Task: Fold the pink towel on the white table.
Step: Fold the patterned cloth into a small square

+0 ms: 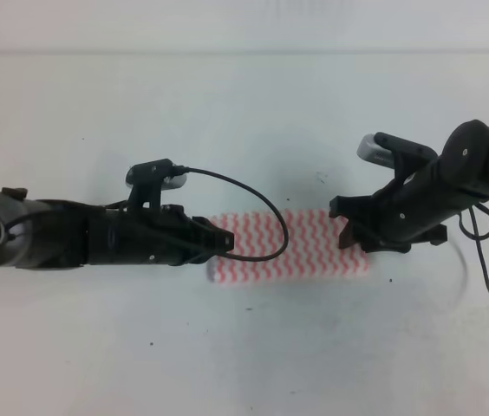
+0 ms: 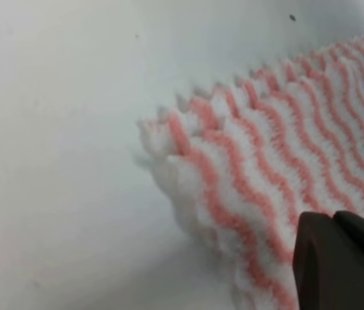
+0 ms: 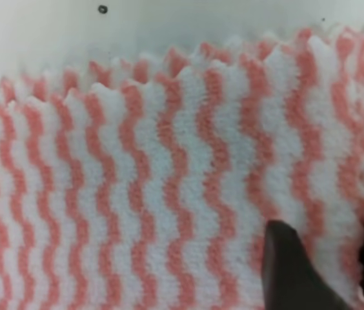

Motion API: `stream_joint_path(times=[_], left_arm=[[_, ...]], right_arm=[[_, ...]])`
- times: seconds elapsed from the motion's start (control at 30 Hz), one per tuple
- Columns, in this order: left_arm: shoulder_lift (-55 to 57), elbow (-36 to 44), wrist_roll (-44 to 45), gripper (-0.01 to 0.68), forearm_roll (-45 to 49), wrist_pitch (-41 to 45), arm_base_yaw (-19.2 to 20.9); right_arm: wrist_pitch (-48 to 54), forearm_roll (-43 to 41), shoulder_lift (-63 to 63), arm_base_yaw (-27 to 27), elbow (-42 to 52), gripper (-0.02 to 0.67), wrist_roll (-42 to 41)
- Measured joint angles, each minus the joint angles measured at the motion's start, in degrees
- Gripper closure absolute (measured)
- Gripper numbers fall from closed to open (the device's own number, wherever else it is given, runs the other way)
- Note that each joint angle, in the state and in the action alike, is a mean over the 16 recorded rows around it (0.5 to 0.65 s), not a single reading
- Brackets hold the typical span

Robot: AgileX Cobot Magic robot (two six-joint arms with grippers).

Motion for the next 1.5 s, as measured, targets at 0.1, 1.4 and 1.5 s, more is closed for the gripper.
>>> stream_joint_path(times=[0.1,1.4,1.5], left_arm=[[0.0,0.0,0.0,0.677,0.3,0.0,0.0],[0.0,0.0,-1.1,0.678,4.8,-2.8,0.0],[-0.1,0.0,-1.1,0.678,5.0,-2.8,0.0]], right_arm=[[0.5,-0.2,0.1,0.0,0.1,0.464,0.1],[1.3,4.2,-3.6,1.8,-1.3,0.665,-3.3],[1.4,4.6,-3.6,2.3,-2.2,0.665,-3.6]])
